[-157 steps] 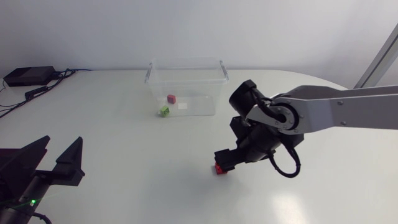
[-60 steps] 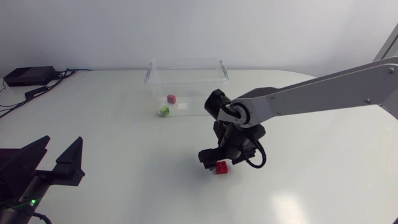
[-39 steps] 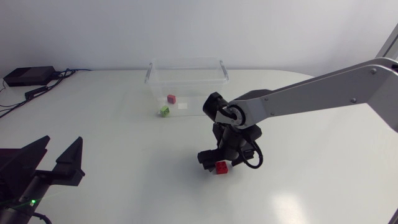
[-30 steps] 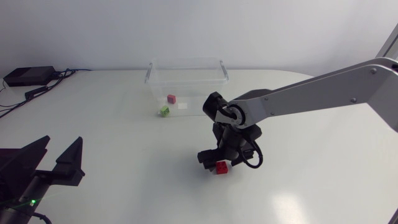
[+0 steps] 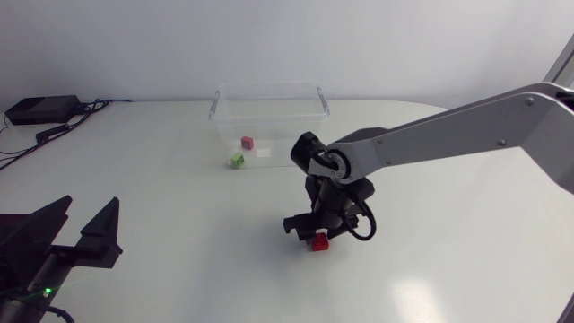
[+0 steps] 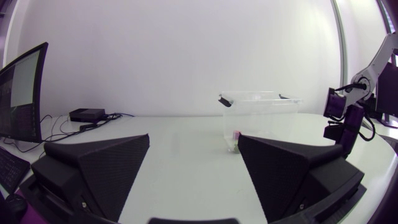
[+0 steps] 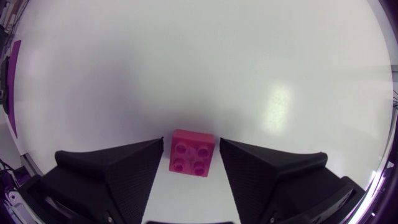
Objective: Place the duplo bricks in the container
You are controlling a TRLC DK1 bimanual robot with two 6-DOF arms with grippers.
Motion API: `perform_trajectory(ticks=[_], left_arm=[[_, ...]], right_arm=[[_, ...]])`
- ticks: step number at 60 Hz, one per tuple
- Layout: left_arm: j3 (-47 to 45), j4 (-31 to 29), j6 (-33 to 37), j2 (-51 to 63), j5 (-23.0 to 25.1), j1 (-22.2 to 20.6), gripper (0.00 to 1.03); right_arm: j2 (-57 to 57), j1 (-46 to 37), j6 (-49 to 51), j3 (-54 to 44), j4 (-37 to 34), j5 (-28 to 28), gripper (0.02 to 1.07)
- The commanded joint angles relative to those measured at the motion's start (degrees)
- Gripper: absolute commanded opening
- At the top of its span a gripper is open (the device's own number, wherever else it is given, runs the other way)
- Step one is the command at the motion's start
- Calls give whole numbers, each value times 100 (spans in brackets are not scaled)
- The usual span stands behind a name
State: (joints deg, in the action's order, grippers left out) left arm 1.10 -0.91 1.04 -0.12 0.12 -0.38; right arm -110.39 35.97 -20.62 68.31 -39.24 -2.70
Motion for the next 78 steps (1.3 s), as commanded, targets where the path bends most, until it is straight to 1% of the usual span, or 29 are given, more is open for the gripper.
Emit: perform_trajectory(ticks=[1, 4, 13, 21, 41, 61, 78], left_arm=[[-102, 47, -157, -58, 14, 38, 100], [-102, 47, -157, -58, 14, 38, 100], [-102, 47, -157, -58, 14, 38, 100], [-102, 47, -157, -58, 14, 38, 100], [-102, 47, -157, -58, 14, 38, 100], [-102, 47, -157, -58, 14, 38, 100], [-102, 47, -157, -58, 14, 38, 100]], right_arm=[[-132, 68, -153, 121, -92, 77, 51], [-123, 77, -153, 130, -101, 85, 48], [-150, 95, -153, 130, -145, 85, 48], [-176, 104, -144, 112, -145, 94, 44], [-167, 104, -117, 165, -206, 156, 42], [343, -186, -12, 1026, -734, 226, 42], [756, -415, 137, 1483, -778, 305, 42]])
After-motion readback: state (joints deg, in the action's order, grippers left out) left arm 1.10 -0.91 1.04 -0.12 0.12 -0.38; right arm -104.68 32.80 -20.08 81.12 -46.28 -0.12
